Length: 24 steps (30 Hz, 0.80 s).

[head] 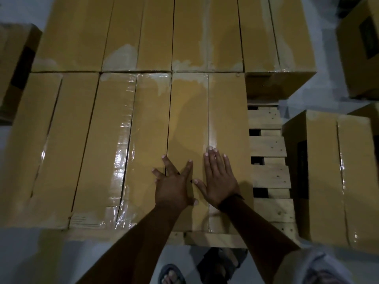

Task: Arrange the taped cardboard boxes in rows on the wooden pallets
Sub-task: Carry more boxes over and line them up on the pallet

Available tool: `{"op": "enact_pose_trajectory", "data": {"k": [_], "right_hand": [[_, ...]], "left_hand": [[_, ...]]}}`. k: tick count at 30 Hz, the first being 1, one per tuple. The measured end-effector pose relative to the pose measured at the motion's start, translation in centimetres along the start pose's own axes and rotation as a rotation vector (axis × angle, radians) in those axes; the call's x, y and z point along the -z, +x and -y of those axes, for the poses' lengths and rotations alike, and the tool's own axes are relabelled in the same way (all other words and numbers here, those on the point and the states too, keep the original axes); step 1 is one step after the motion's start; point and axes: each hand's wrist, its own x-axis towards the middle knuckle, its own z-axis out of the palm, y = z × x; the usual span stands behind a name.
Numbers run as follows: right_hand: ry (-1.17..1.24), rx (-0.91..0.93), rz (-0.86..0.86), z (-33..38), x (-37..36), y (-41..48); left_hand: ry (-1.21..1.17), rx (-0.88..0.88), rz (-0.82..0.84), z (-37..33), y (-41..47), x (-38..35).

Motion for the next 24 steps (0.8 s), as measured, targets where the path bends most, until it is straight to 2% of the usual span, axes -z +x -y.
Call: {"op": "enact_pose_trajectory", "data": {"k": [14,18,24], "right_hand": [[0.042,-0.044,0.053,1.5,0.5,-8.7],[0.061,-0.19,0.063,0.0,3.2,-13.0],[0.099,-0.347,0.086,-5.6,7.3,-18.7]], "left_hand": [[0.003,-0.02,-0.08,0.6,-2.7,-1.9],[-0.04,-0.075,-0.125,-0.1,-5.0,-2.4],[-0.029,-0.191,-0.24,-5.8,-8.5,-0.3]]}}
